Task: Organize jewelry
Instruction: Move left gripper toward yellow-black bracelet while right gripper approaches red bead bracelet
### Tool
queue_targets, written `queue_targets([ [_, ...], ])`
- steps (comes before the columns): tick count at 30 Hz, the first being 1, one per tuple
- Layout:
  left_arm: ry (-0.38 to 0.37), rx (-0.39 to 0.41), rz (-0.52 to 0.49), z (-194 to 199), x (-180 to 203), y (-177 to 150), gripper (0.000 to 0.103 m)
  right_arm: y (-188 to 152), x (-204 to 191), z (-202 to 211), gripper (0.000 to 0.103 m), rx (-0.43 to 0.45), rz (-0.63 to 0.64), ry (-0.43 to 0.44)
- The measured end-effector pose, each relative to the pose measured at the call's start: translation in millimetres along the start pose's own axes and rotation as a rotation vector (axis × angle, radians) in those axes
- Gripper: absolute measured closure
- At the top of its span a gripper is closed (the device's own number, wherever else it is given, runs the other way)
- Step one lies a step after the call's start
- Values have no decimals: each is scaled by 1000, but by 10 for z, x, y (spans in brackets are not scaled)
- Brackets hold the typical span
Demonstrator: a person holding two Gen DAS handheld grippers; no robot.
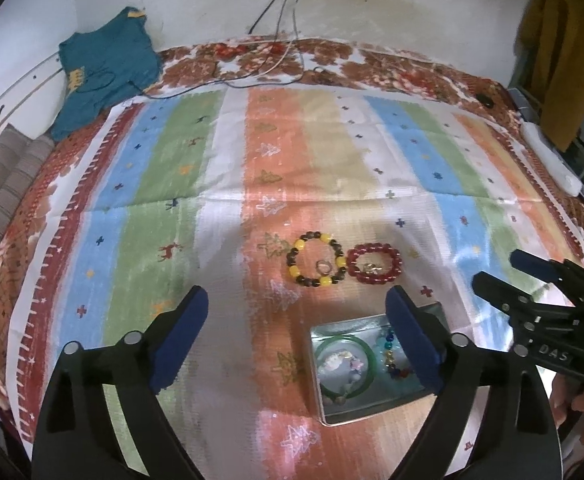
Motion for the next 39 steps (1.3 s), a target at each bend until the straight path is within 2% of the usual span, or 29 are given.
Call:
queue_targets([
  [5,33,0,-12,-64,-26,27,6,20,35,-59,22,-12,-9,-6],
  [18,80,-41,-18,-339,-199,102,6,125,102,-266,17,-44,-21,-27],
  [29,60,-100,2,-634,-291,155,6,167,141,-544,17,-100,-12,-40],
  [39,57,-126,-48,-907,-251,178,6,221,172,-757,17,-124,7,-45],
])
Point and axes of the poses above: each gripper's, at about its wrist camera, not at the fingertips, and z roughly against the way its jaws point, x to its right, y to its top, the point moved 4 cm from there along -z, roughly the way its jaws point, and after that the axes turned 1 degree about -x, right-handed, at the moved point
